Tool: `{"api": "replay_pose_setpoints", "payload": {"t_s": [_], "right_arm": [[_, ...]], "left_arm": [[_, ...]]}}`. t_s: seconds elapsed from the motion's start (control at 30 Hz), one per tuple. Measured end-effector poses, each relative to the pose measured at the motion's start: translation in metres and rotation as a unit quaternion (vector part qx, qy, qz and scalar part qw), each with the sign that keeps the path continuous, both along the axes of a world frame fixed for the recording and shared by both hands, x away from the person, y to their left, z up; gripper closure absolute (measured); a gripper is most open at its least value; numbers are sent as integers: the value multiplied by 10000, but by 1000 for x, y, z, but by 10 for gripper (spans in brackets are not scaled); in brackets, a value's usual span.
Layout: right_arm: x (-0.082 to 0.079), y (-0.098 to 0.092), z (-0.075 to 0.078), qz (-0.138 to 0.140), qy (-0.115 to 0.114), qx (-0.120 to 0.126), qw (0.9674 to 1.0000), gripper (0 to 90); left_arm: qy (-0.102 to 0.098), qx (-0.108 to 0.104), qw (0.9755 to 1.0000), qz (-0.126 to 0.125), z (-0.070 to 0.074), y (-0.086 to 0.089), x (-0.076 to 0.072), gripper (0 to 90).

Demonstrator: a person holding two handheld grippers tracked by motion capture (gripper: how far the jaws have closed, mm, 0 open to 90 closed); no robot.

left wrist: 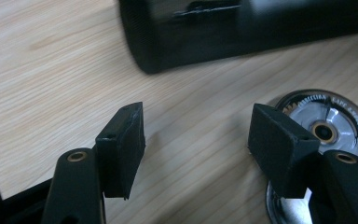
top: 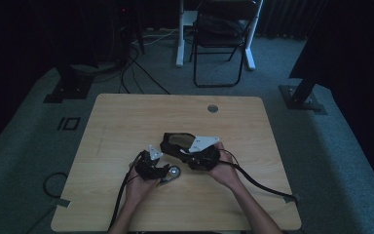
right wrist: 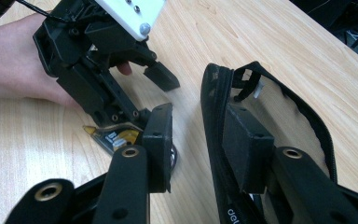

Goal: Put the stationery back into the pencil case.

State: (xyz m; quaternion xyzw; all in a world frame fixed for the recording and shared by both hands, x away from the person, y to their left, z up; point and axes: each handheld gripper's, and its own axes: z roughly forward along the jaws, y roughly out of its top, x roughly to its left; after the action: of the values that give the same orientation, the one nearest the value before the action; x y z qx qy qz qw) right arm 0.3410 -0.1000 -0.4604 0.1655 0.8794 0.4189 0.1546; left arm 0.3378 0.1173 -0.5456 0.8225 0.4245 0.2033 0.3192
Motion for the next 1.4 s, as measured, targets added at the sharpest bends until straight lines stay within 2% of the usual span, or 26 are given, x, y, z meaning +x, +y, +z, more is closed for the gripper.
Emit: {"api": "replay_pose_setpoints", "payload": {"t_s": [0.17, 0.3, 0.53, 0.7, 0.87, 1.07, 1.4], "right_arm": [[0, 1, -1, 4, 4, -8, 10000, 626], [-1, 1, -2, 2, 6, -14, 10000, 626], [-5, 0, -3, 48, 11, 1, 10000, 621], [-8, 0, -12, 45, 80, -53, 9999, 609], [-10, 1, -18, 55, 138, -80, 9999, 601], [-11, 2, -21, 57, 184, -69, 9998, 600], [-12, 6, -27, 102, 268, -108, 9995, 587]], "left_arm": [[-14, -131, 9998, -175, 4, -9, 0, 368], [-9, -98, 9996, -262, 7, -14, 1, 368], [-103, -125, 9996, -229, 13, -12, -6, 366], [-162, -29, 9998, -99, 16, -2, -13, 362], [-99, 40, 9999, 38, 9, 7, -27, 346], [-56, 270, 9996, -51, -1, 1, -40, 310], [-53, 225, 9997, -14, -3, -1, -42, 294]]}}
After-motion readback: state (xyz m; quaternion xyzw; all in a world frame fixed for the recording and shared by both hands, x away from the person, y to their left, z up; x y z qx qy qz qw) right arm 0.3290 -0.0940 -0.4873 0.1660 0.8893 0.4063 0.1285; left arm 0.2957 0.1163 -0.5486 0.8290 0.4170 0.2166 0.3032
